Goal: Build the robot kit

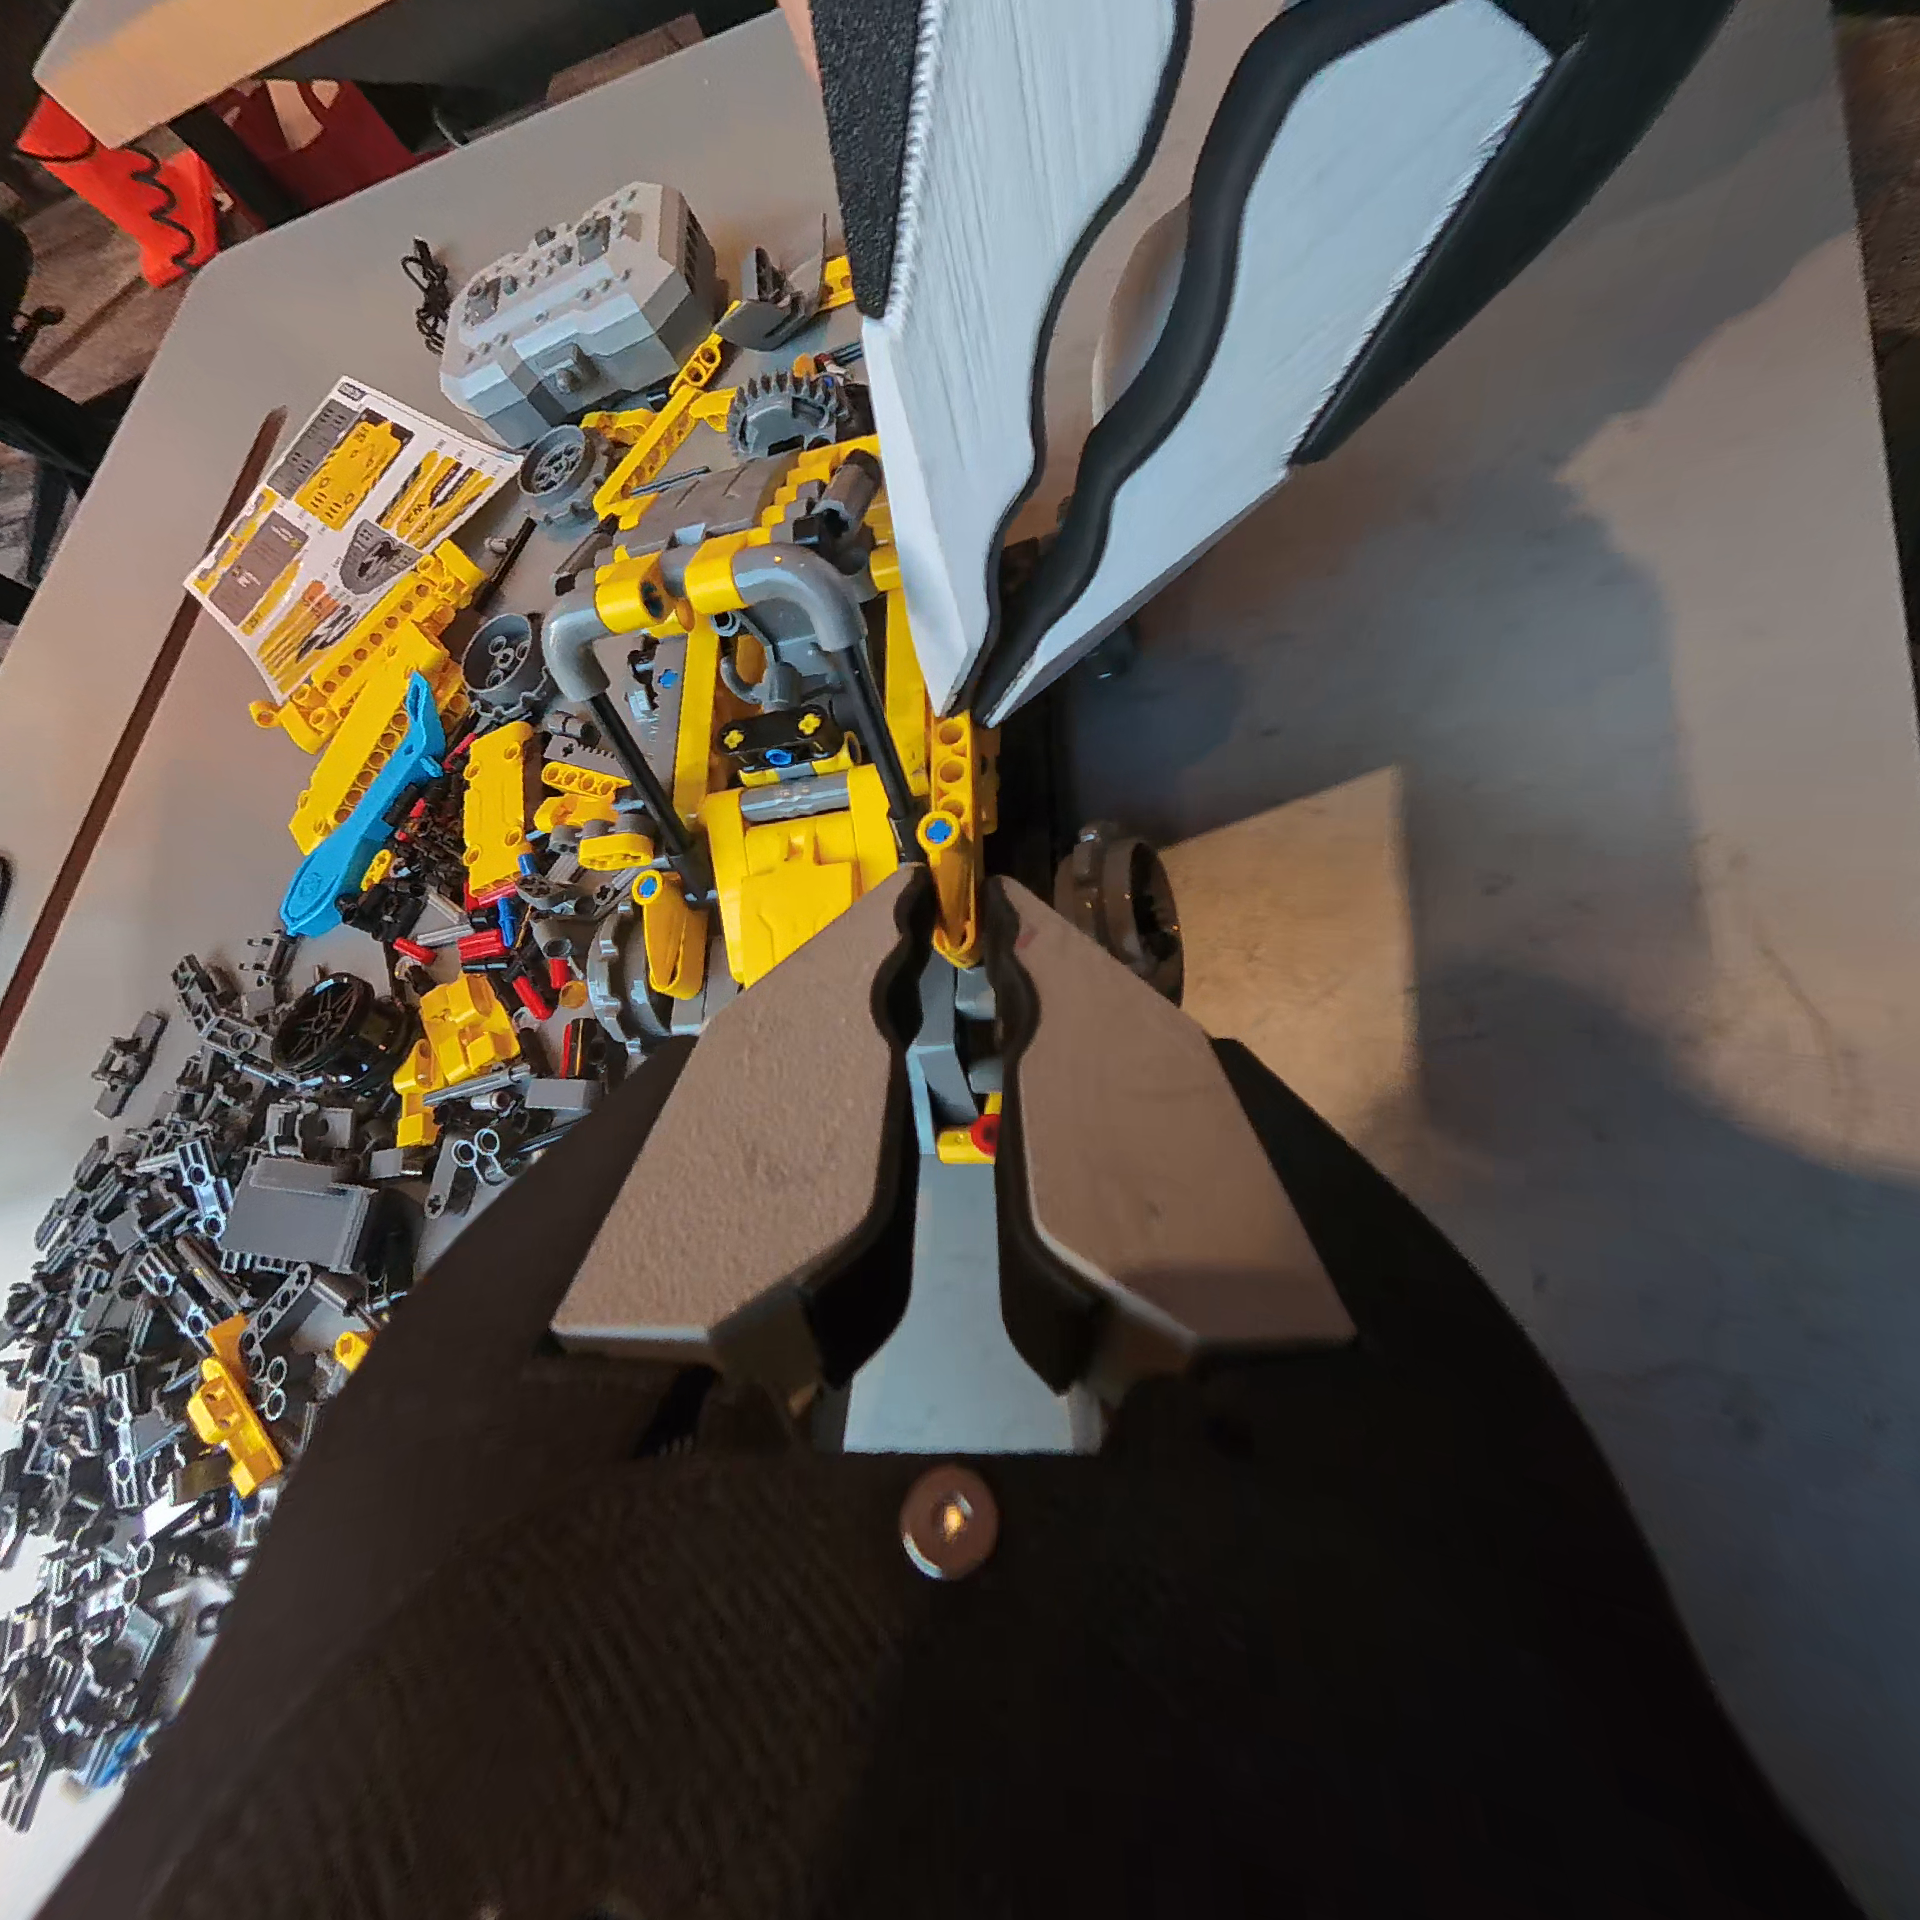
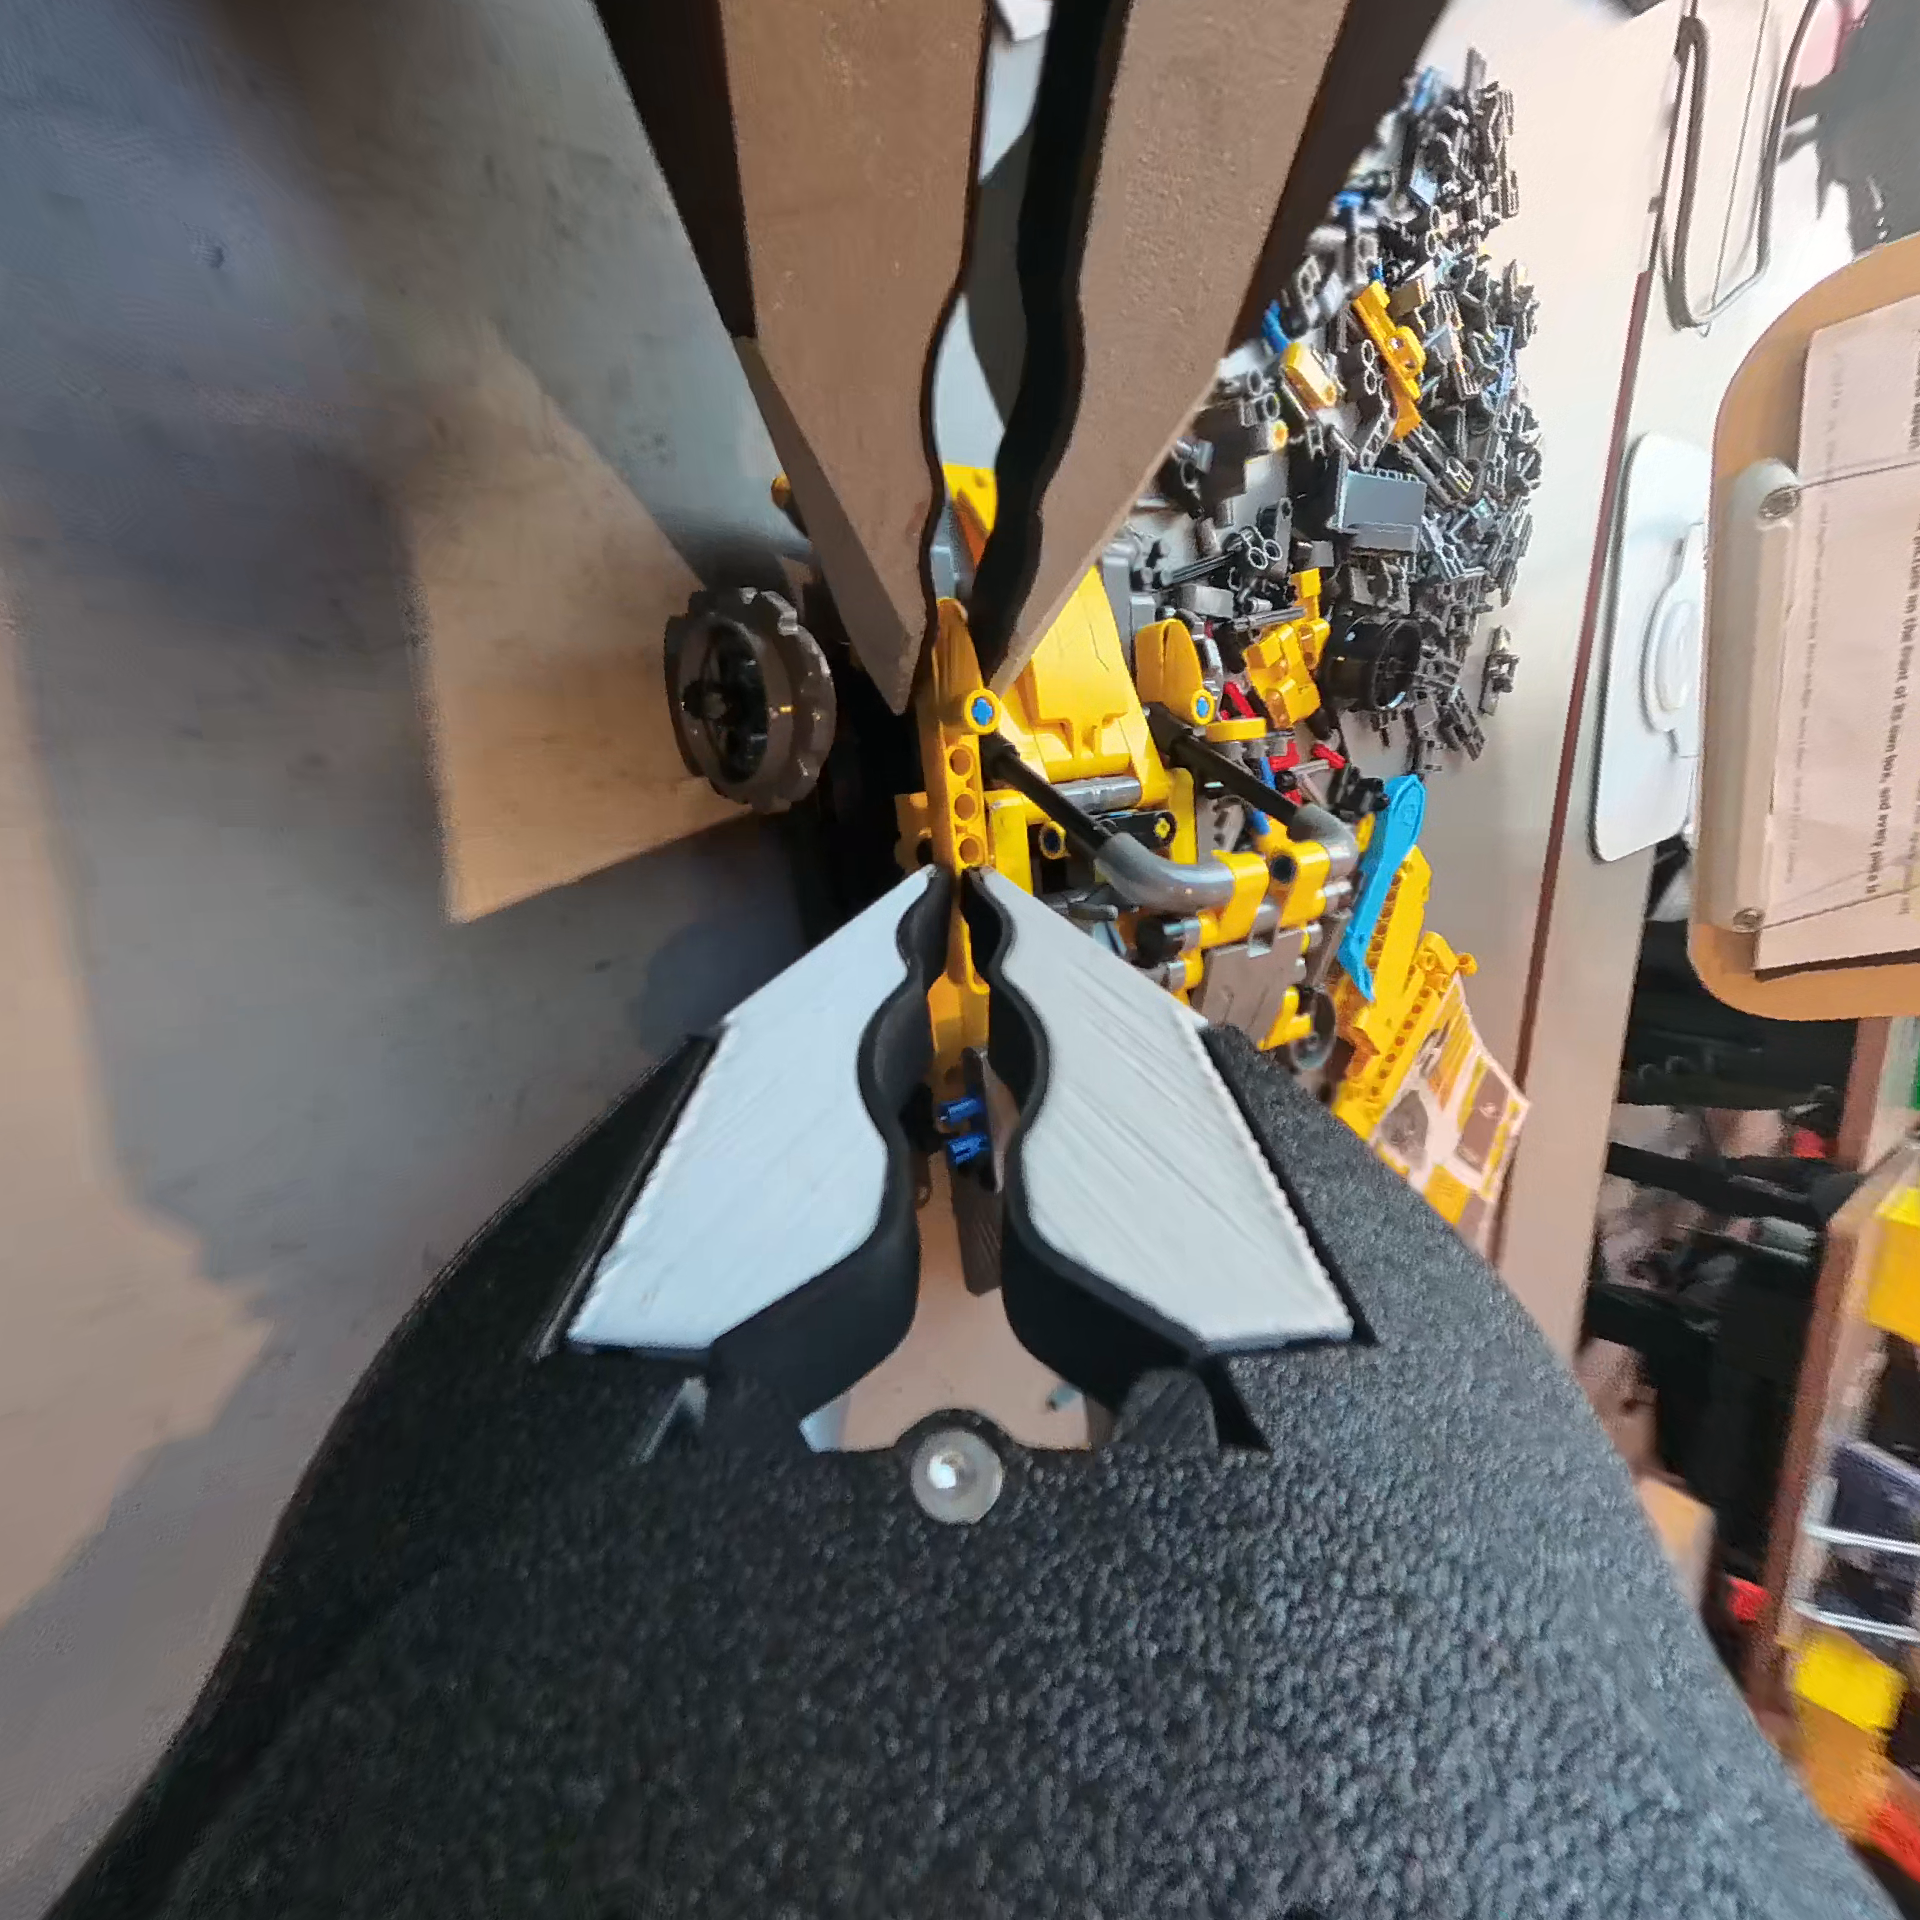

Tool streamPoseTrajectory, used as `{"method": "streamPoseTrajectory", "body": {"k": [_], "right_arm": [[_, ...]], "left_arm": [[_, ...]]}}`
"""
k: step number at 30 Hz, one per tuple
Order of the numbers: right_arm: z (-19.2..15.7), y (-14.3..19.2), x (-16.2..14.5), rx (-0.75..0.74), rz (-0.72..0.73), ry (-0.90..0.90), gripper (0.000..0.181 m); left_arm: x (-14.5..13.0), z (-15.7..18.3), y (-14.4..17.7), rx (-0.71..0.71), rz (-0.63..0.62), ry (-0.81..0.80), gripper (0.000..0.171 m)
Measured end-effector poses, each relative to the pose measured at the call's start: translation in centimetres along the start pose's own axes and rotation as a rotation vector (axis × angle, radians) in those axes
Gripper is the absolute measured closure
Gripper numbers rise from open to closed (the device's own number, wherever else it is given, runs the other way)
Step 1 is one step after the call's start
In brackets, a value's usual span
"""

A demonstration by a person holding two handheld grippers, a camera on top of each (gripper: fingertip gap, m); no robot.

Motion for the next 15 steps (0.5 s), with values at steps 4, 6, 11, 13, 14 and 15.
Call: {"method": "streamPoseTrajectory", "body": {"k": [4,6,11,13,14,15], "right_arm": [[0.1,0.1,0.0,-0.045,0.081,-0.087,0.179],[0.2,0.3,0.0,-0.083,0.09,-0.076,0.181],[1.7,2.3,1.2,-0.119,0.182,-0.16,0.181],[2.3,2.8,1.6,-0.144,0.197,-0.149,0.181],[2.4,2.9,1.9,-0.159,0.203,-0.135,0.181],[2.3,2.9,2.3,-0.168,0.209,-0.116,0.181]], "left_arm": [[0.1,-0.2,0.1,0.015,-0.018,-0.027,0.166],[0.1,-0.2,0.1,0.021,-0.025,-0.042,0.166],[0.2,-0.3,0.1,0.019,-0.037,-0.048,0.166],[0.2,-0.2,0.1,0.016,-0.036,-0.038,0.166],[0.2,-0.2,0.1,0.013,-0.036,-0.031,0.166],[0.2,-0.2,0.1,0.011,-0.036,-0.024,0.166]]}}
Point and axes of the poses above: each gripper's, where its closed fingertips meet, y back along the fingers, x out of its top, z = x × y across the jaws, the point moved 2 cm from there along y, back along the fingers, and after that the axes turned 3 degrees about -x, right-handed, at the moved point
